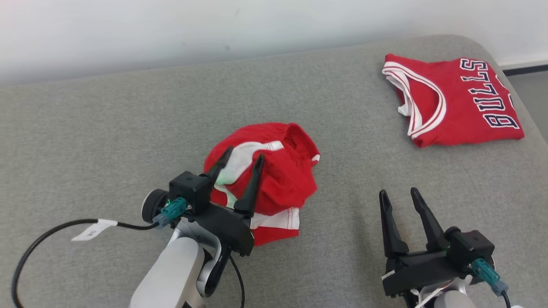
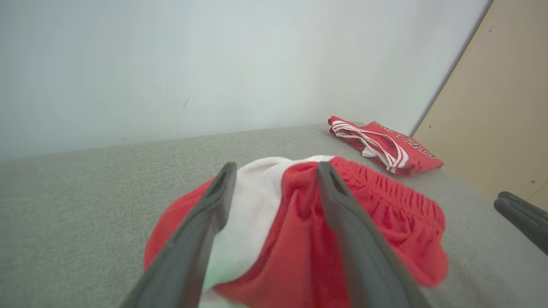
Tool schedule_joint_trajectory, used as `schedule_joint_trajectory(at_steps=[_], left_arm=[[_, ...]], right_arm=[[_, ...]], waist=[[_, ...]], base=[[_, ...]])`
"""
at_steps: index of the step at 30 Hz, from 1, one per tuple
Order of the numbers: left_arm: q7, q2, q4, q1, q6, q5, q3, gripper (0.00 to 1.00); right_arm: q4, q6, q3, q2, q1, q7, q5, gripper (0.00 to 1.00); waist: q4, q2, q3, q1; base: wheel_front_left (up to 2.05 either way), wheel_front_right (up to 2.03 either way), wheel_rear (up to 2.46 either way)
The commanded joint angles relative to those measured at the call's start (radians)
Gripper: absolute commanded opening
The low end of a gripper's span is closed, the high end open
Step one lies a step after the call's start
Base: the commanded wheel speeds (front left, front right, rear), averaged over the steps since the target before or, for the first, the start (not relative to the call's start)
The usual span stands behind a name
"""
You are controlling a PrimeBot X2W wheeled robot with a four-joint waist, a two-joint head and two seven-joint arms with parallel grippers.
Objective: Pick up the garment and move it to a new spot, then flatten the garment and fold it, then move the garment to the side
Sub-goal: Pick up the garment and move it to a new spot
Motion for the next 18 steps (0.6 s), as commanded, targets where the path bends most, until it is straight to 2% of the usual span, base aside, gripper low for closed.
schedule_joint_trajectory(at_steps=[1,9,16,18], left_arm=[[-0.008,-0.001,-0.007,-0.010,0.005,0.003,0.004,1.00],[-0.049,0.028,-0.085,0.039,0.032,-0.003,0.058,1.00],[-0.056,0.088,-0.238,0.161,0.070,0.047,0.155,1.00],[-0.056,0.093,-0.281,0.210,0.069,0.057,0.188,1.00]], right_arm=[[0.001,-0.002,-0.001,0.001,0.005,-0.003,-0.003,1.00],[-0.003,-0.002,-0.026,0.001,0.031,-0.003,0.001,1.00],[-0.027,-0.002,-0.047,0.001,0.058,-0.003,-0.010,1.00],[-0.027,-0.002,-0.050,0.001,0.070,-0.003,-0.012,1.00]], waist=[[0.013,-0.0001,-0.012,0.0000],[0.057,-0.0001,-0.055,0.0000],[0.087,-0.0001,-0.088,0.0000],[0.091,-0.0001,-0.099,0.0000]], base=[[0.00,0.00,0.00],[0.00,0.00,0.00],[0.00,0.00,0.00],[0.00,0.00,0.00]])
